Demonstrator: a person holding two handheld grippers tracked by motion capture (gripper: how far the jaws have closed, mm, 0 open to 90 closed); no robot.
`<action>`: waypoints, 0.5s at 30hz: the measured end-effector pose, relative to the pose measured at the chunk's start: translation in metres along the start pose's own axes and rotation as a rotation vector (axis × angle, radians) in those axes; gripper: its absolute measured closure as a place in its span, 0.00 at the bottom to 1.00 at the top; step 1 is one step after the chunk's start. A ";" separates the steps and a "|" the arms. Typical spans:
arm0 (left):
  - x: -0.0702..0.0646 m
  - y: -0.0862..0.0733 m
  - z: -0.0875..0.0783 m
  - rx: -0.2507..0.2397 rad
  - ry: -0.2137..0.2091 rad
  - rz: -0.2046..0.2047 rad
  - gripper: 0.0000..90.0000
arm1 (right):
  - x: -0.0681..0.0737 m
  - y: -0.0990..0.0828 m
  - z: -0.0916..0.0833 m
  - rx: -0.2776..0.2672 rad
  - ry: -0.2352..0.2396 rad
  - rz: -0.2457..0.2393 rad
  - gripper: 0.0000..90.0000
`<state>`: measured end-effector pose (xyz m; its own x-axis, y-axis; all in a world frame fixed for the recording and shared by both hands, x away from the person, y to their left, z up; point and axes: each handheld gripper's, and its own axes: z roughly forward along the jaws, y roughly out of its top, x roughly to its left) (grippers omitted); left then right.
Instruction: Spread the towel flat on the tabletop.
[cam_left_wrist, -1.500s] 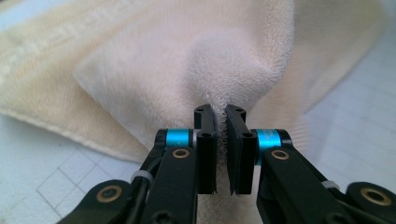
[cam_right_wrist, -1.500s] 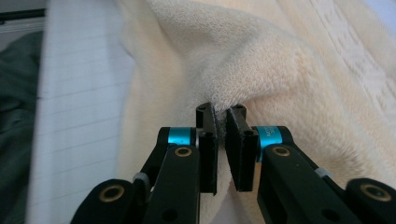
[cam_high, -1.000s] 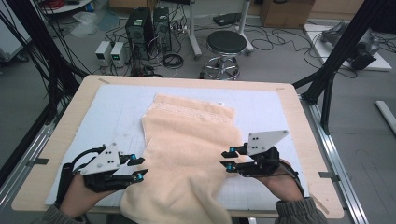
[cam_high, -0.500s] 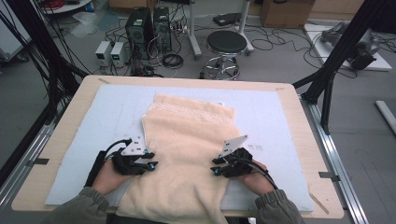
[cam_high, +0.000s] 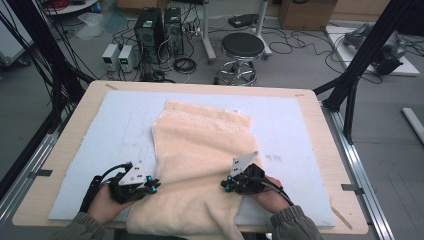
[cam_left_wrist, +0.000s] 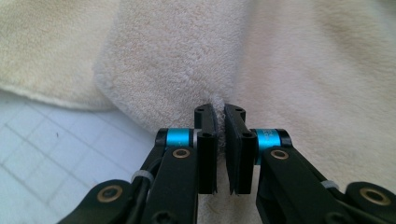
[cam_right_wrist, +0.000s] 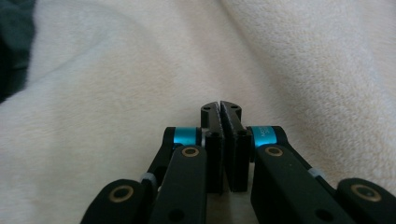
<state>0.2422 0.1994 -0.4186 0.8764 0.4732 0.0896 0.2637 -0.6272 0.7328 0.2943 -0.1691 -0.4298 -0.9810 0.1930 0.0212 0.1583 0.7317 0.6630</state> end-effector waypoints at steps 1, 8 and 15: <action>-0.005 -0.003 -0.007 -0.002 -0.004 0.004 0.93 | 0.003 0.001 0.001 -0.001 0.003 -0.007 0.99; -0.029 -0.011 -0.033 -0.015 -0.056 0.038 0.91 | 0.027 0.008 -0.013 -0.093 0.046 -0.046 0.95; -0.003 -0.001 -0.023 -0.100 -0.002 -0.009 0.71 | 0.021 0.001 -0.019 -0.077 0.023 -0.018 0.81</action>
<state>0.2295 0.2131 -0.4040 0.8748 0.4776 0.0816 0.2300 -0.5577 0.7976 0.2716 -0.1770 -0.4143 -0.9860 0.1649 0.0257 0.1329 0.6822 0.7190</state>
